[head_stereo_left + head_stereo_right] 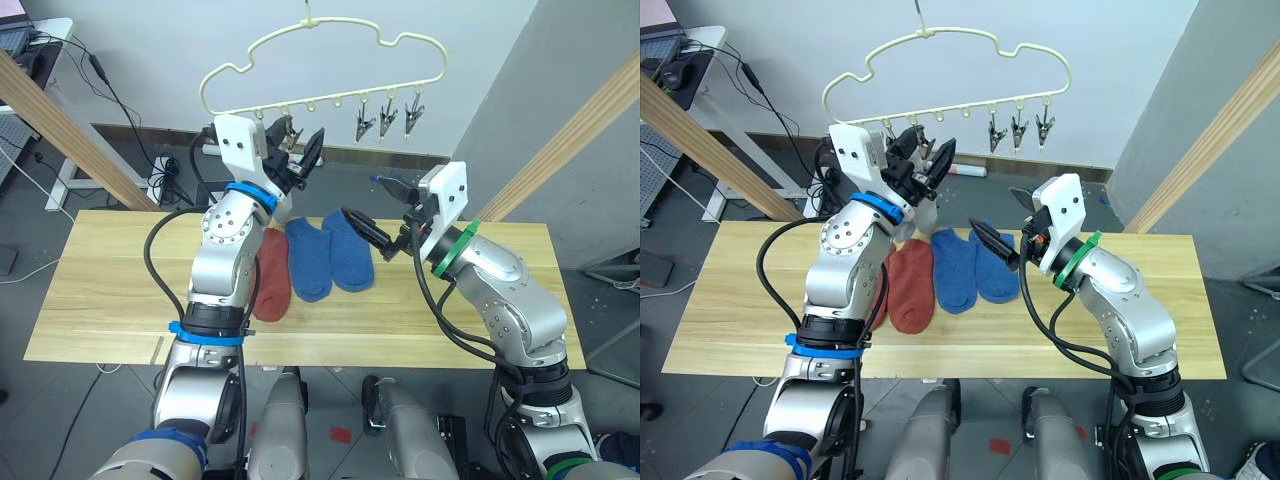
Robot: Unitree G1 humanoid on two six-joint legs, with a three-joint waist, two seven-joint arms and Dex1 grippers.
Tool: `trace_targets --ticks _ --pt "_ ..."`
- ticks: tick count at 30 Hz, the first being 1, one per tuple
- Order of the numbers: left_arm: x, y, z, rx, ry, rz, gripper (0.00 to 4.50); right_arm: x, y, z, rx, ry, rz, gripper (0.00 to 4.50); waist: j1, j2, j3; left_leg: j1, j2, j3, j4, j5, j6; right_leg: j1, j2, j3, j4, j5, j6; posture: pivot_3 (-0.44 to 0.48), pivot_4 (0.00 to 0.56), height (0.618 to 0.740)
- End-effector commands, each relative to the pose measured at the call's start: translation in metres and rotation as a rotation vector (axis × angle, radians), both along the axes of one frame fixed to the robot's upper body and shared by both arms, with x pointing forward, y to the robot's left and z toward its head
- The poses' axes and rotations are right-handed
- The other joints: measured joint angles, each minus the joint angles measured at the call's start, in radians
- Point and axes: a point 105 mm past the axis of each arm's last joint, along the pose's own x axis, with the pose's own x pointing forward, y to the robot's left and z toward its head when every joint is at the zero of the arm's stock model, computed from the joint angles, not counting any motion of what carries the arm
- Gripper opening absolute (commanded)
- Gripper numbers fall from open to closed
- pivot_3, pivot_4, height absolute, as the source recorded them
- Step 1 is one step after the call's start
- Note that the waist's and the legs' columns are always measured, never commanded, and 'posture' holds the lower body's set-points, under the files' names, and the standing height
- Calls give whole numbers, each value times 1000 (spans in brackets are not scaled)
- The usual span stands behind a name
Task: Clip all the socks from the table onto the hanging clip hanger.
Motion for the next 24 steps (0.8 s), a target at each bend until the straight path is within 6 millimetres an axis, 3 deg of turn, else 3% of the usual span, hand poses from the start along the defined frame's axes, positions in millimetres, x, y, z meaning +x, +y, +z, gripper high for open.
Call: trace_targets --ticks 1,8,11,13,17,24 --pt "-3 -1 12 18 -58 4 2336 -10 2 17 31 -61 27 4500 0 0 0 0 0 0 0 0 0 0 0 0 0 0 0 129 399 740" --pt "-3 0 12 15 -57 9 326 -11 3 13 33 -44 30 4500 0 0 0 0 0 0 1 0 0 0 0 0 1 0 0 132 400 740" --pt "-2 1 14 12 -57 10 254 -7 6 -1 -2 -1 19 4500 0 0 0 0 0 0 1 0 0 0 0 0 1 0 0 132 400 740" --pt "-2 3 14 6 -52 12 254 0 8 -22 -94 40 -14 4500 0 0 0 0 0 0 1 0 0 0 0 0 1 0 0 133 399 740" --pt "-1 12 11 -31 -6 9 254 34 16 -73 -249 153 -137 4500 -1 0 0 0 0 0 1 0 0 0 0 0 1 0 0 143 396 740" --pt "-2 28 9 -108 68 3 254 80 34 -108 -282 253 -234 4500 -4 0 1 0 1 0 3 0 0 -1 1 0 3 0 0 175 389 740"
